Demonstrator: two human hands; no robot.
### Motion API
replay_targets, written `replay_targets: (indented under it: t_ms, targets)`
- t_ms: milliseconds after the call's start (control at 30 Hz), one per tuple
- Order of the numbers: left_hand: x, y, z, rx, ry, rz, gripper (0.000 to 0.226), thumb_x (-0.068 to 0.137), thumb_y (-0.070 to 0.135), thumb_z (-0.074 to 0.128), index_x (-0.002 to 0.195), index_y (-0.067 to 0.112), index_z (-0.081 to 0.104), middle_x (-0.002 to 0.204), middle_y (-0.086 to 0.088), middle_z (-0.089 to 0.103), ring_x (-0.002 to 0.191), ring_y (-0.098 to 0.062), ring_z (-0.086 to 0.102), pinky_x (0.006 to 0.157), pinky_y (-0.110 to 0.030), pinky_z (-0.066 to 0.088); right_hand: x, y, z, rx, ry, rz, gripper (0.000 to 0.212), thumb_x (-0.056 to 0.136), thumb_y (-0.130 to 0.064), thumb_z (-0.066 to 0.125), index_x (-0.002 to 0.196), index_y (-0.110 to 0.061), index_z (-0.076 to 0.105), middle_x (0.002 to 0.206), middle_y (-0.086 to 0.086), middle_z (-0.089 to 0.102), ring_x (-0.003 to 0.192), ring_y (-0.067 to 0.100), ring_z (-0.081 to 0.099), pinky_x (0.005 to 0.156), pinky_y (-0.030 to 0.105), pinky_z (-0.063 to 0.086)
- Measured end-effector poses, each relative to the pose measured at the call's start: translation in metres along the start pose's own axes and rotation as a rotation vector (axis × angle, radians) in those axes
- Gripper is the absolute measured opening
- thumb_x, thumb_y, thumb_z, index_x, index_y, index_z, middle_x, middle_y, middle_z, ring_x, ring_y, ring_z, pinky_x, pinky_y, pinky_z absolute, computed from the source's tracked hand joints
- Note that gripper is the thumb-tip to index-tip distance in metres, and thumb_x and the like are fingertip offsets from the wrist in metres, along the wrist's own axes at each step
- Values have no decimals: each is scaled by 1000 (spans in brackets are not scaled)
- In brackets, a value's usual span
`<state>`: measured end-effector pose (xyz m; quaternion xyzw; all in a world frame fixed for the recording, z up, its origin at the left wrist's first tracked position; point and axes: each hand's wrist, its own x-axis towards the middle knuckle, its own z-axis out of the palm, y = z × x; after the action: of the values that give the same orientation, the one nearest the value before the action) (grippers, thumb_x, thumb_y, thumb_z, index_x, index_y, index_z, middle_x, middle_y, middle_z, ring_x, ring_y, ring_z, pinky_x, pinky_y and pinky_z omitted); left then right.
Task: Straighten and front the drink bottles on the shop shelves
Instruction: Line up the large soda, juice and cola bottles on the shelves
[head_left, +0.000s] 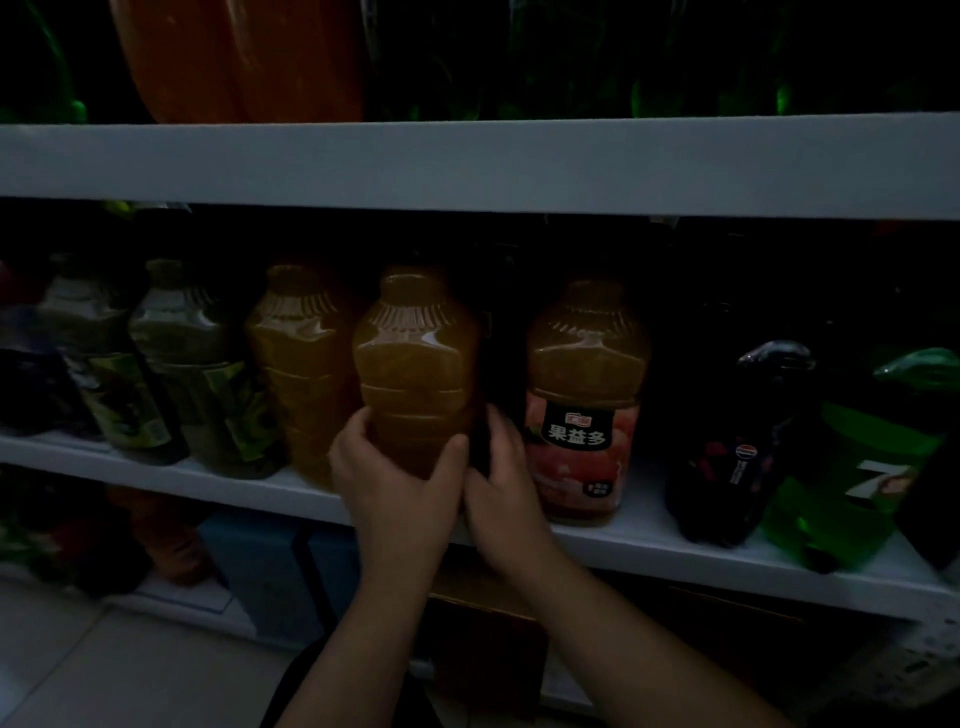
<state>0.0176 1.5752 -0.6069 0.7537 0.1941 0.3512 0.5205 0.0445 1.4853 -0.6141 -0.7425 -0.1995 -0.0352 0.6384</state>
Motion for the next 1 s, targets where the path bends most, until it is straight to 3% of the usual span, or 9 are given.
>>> replay_targets:
  t_ms: [67, 167, 267, 367, 433, 533, 667, 833, 1000]
  targets:
    - [5, 4, 10, -12, -31, -73, 102, 59, 62, 74, 141, 36, 19, 133, 9, 36, 127, -22, 42, 104, -51, 38, 11, -3, 4, 115, 6, 83, 54, 89, -51, 52, 138, -53, 29, 144, -18, 38, 127, -2, 40, 103, 27, 38]
    - [18, 7, 17, 30, -72, -181, 122, 44, 73, 74, 144, 34, 15, 143, 3, 37, 131, -22, 39, 106, -53, 30, 16, -6, 5, 214, -46, 201, 43, 89, -43, 54, 123, -64, 38, 128, -17, 55, 117, 6, 53, 98, 38, 48]
    - [28, 4, 14, 64, -69, -155, 121, 38, 73, 75, 139, 27, 27, 128, 9, 45, 122, -19, 46, 102, -53, 36, 10, -3, 5, 178, -36, 161, 64, 82, -21, 53, 124, -66, 33, 134, -15, 50, 120, 6, 49, 100, 38, 46]
    - [38, -4, 3, 30, -137, -140, 117, 35, 71, 80, 134, 28, 35, 117, 12, 53, 111, -15, 54, 94, -47, 48, 2, -1, 3, 112, -48, 151, 80, 76, -15, 52, 136, -58, 22, 142, -20, 31, 127, 3, 34, 98, 24, 39]
    - [48, -8, -8, 22, -205, -128, 113, 34, 69, 82, 132, 30, 39, 106, 19, 53, 106, -13, 56, 89, -41, 51, -2, 1, -1, 103, -35, 133, 71, 83, -12, 52, 134, -56, 27, 138, -19, 33, 127, 1, 33, 95, 21, 35]
    - [60, -13, -19, -16, -307, -118, 110, 34, 65, 86, 129, 30, 44, 110, 16, 58, 103, -11, 59, 88, -39, 53, -3, 2, -5, 148, -7, 137, 52, 92, -26, 52, 129, -56, 31, 136, -16, 41, 123, 1, 41, 93, 20, 37]
    - [65, -17, -28, -31, -387, -61, 108, 31, 68, 86, 126, 33, 49, 110, 15, 62, 100, -7, 61, 82, -34, 56, 6, -2, -3, 255, -45, 175, 57, 90, -45, 52, 139, -54, 25, 136, -14, 44, 121, 5, 45, 96, 28, 43]
    - [69, -16, -40, -75, -517, -43, 95, 33, 61, 89, 118, 41, 50, 105, 17, 65, 96, -3, 64, 68, -19, 54, 17, 0, -6, 407, -64, 290, 41, 96, -44, 41, 136, -49, 37, 128, -13, 53, 112, 6, 51, 90, 33, 46]
    - [53, -11, -39, 26, -425, 134, 92, 54, 66, 78, 133, 53, 31, 111, 33, 51, 100, 11, 52, 76, -17, 48, 16, 4, -5, 451, -60, 337, 27, 93, -41, 41, 115, -53, 51, 118, -12, 62, 107, 9, 59, 86, 36, 50]
